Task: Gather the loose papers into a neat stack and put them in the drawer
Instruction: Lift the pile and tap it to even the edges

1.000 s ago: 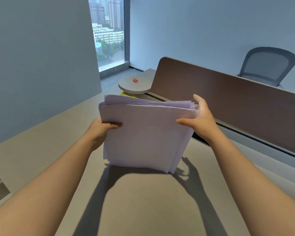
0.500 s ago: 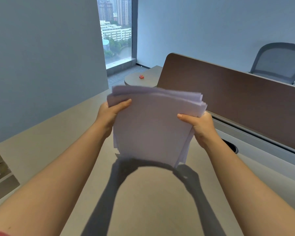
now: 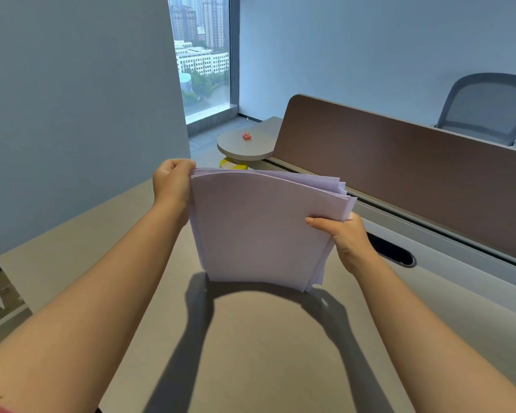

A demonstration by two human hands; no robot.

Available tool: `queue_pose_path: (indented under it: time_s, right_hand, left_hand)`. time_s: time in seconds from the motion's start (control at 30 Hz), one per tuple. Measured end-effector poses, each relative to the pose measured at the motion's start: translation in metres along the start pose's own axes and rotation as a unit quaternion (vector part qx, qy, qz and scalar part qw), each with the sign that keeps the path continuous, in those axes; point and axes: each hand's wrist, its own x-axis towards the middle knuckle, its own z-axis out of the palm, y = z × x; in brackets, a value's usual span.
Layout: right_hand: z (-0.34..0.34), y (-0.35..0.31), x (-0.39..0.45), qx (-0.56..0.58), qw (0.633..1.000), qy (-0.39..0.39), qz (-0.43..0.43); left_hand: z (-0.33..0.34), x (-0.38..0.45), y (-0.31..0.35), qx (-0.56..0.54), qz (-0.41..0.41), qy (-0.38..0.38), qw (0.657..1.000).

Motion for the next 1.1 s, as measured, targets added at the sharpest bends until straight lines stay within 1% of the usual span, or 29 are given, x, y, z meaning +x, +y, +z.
queue_pose_path:
  time_s: [0.1, 0.17, 0.27, 0.33, 0.37, 0.4, 0.47, 0.53, 0.57, 0.67, 0.77, 0.83, 0.9, 1.0, 1.03, 1.1]
  right_hand:
    - [0.004, 0.001, 0.003, 0.009, 1.000, -0.001, 0.002]
    - [0.009, 0.001, 0.005, 0.014, 1.000, 0.001, -0.004]
    - [0.008, 0.001, 0.008, 0.017, 1.000, 0.008, -0.014]
    - [0.003, 0.004, 0.010, 0.016, 1.000, 0.014, -0.007]
    - [0.000, 0.007, 0.011, 0.013, 1.000, 0.015, 0.000]
    - [-0.001, 0.010, 0.012, 0.007, 1.000, 0.015, 0.011]
    - [0.001, 0.016, 0.012, 0.006, 0.999, 0.009, 0.033]
    - [0.007, 0.017, 0.011, 0.023, 0.999, 0.009, 0.033]
    - [0.010, 0.016, 0.012, 0.033, 0.999, 0.016, 0.028]
    - [0.013, 0.006, 0.019, 0.053, 0.998, 0.031, 0.014]
    - [0.008, -0.003, 0.022, 0.060, 0.998, 0.002, -0.006]
    - [0.008, -0.002, 0.017, 0.021, 1.000, -0.016, -0.016]
    - [0.010, 0.000, 0.011, -0.023, 0.999, 0.000, -0.044]
    - [0.012, -0.005, 0.004, -0.076, 0.985, 0.043, -0.148]
    - [0.012, -0.009, 0.003, -0.119, 0.972, 0.055, -0.194]
    - [0.012, -0.019, 0.000, -0.234, 0.932, 0.063, -0.271]
  left_hand:
    - [0.002, -0.001, -0.002, 0.018, -0.016, -0.049, 0.999]
    - [0.008, -0.003, -0.006, -0.004, -0.002, -0.088, 0.996]
    - [0.008, -0.003, -0.015, -0.053, 0.043, -0.125, 0.990]
    - [0.002, -0.001, -0.027, -0.043, 0.087, -0.143, 0.985]
    - [-0.001, 0.000, -0.035, -0.027, 0.095, -0.163, 0.982]
    - [-0.004, 0.000, -0.044, -0.011, 0.091, -0.185, 0.978]
    - [-0.007, 0.001, -0.061, 0.013, 0.044, -0.220, 0.974]
    - [-0.005, 0.002, -0.071, 0.009, -0.008, -0.216, 0.976]
    - [-0.002, 0.003, -0.071, 0.002, -0.020, -0.210, 0.977]
    - [0.000, 0.007, -0.060, -0.016, -0.007, -0.206, 0.978]
    - [-0.011, 0.012, -0.049, -0.025, 0.011, -0.233, 0.972]
    - [-0.019, 0.012, -0.052, -0.013, 0.001, -0.241, 0.970]
    - [-0.023, 0.007, -0.058, -0.001, -0.014, -0.239, 0.971]
    - [-0.023, 0.001, -0.063, 0.015, -0.020, -0.240, 0.971]
    - [-0.023, 0.001, -0.064, 0.019, -0.021, -0.237, 0.971]
    - [-0.023, 0.001, -0.063, 0.022, -0.024, -0.233, 0.972]
